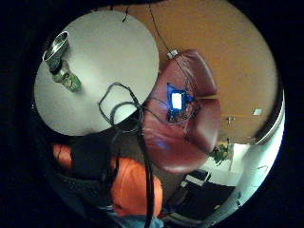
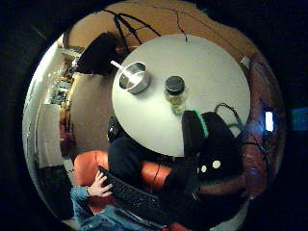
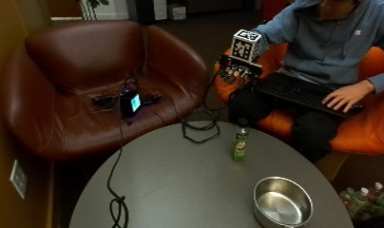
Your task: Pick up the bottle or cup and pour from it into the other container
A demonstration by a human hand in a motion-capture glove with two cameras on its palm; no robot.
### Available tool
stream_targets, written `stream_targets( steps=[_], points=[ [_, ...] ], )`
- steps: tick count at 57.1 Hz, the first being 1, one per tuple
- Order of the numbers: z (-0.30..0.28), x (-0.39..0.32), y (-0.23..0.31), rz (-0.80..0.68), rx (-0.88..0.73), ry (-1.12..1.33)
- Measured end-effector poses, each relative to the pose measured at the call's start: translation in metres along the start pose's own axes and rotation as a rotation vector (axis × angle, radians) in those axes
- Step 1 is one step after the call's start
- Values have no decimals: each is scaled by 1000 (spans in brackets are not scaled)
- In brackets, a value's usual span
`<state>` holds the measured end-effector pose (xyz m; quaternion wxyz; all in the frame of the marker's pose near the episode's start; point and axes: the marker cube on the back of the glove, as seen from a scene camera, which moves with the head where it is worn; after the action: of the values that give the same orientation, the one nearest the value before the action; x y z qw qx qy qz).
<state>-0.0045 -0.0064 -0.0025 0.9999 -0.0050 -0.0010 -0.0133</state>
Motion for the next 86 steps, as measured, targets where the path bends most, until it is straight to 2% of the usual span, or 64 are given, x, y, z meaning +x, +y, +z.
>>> stream_targets(
  steps=[22,50,52,56,62,78,86],
  points=[
    [4,-49,-33,-54,-28,-42],
    [5,-12,-40,-64,-8,-44],
    [7,-4,-39,-74,8,-67],
    [15,13,-51,-157,156,-150],
    [36,39,-29,-84,15,-259],
    [99,64,-23,-87,-14,-515],
    [118,65,-35,-93,-78,-541]
  ],
)
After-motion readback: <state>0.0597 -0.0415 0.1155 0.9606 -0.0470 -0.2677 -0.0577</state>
